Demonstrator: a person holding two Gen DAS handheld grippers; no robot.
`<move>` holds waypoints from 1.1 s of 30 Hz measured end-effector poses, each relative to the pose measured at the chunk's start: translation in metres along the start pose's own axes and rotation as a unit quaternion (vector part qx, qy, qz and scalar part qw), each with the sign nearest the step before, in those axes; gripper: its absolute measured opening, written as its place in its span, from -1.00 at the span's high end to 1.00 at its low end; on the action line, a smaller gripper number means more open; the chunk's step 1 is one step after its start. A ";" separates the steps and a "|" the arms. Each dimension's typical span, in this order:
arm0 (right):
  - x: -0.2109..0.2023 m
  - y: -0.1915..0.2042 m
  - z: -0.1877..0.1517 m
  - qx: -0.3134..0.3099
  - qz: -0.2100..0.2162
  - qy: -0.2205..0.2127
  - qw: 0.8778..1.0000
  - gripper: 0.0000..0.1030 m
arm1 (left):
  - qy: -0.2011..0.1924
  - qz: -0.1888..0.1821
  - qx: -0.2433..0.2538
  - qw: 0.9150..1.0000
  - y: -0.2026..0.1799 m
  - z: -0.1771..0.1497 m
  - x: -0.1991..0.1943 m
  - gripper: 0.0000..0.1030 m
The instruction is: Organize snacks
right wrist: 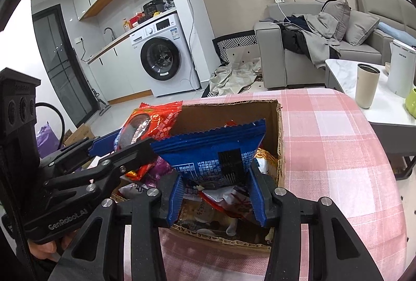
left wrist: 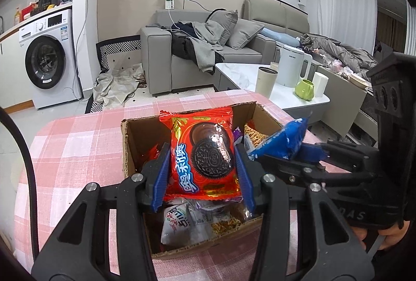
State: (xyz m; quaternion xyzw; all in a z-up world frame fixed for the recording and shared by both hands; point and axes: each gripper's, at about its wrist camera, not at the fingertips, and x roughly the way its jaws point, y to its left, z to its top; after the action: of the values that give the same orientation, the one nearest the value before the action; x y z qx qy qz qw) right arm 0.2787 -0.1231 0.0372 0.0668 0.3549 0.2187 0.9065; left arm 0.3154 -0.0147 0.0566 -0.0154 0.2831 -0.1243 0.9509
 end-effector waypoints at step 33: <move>-0.065 0.001 -0.037 -0.058 -0.007 -0.062 0.996 -0.99 | -0.036 0.034 -0.030 0.998 0.021 -0.039 -0.081 -0.99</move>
State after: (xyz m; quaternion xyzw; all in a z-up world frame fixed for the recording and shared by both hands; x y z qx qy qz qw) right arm 0.2110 -0.1523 0.0502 0.0247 0.2852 0.2285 0.9305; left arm 0.2335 0.0270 0.0650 -0.0388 0.2530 -0.0829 0.9631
